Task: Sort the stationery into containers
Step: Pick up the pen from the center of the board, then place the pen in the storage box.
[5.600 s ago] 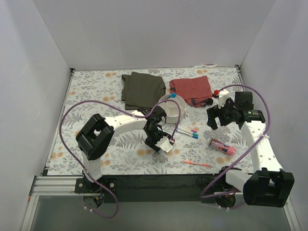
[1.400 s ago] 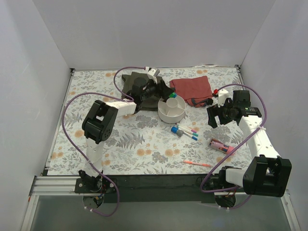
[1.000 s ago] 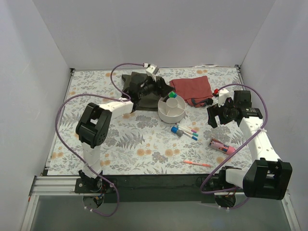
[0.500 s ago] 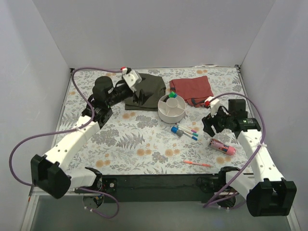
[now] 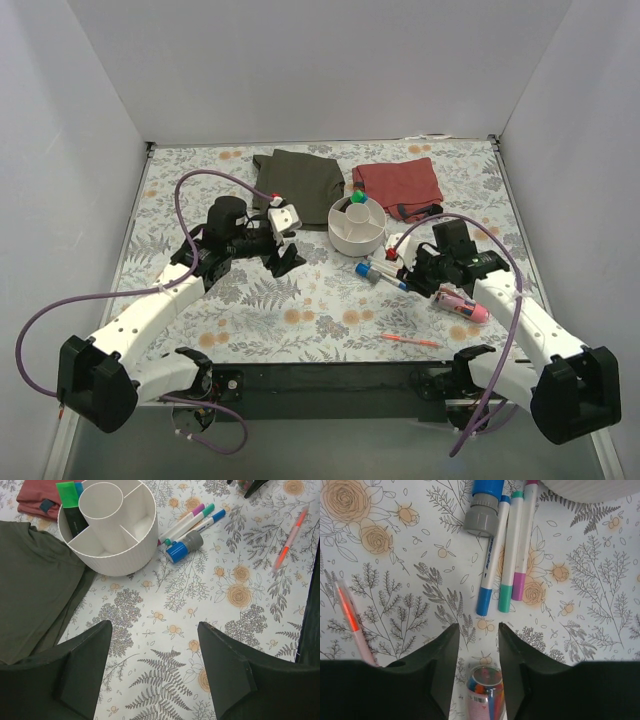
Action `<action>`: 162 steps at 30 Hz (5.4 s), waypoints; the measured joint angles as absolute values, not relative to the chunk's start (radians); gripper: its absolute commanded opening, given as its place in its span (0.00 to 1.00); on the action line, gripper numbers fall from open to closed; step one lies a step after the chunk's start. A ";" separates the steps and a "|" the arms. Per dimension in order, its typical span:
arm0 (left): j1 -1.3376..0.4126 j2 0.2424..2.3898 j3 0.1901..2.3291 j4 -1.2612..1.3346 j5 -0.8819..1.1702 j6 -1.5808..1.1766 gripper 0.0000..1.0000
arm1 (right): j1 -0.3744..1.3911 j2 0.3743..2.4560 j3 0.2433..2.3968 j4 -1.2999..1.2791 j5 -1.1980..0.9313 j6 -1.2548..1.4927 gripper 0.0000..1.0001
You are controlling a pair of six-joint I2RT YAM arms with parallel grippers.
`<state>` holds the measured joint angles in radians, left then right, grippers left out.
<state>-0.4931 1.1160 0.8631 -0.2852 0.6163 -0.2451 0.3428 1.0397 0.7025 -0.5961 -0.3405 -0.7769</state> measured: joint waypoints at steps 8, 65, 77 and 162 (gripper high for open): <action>-0.493 1.162 0.863 -0.286 0.595 -0.239 0.69 | 0.362 1.153 0.690 -0.555 -0.343 -0.868 0.42; -0.501 1.246 0.876 -0.237 0.682 -0.247 0.68 | 0.383 1.209 0.706 -0.555 -0.226 -0.976 0.01; -0.617 1.349 0.893 -0.078 0.758 -0.432 0.67 | 0.447 1.055 0.803 -0.605 -0.071 -1.135 0.01; -0.730 1.829 1.488 -0.419 0.907 -0.435 0.00 | 0.794 0.962 0.852 -0.437 -0.036 -1.605 0.43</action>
<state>-0.7303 1.8286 1.4876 -0.4194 0.9066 -0.4347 0.7944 0.9623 0.8524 -0.4370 -0.0360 -1.6047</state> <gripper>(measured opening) 0.139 0.087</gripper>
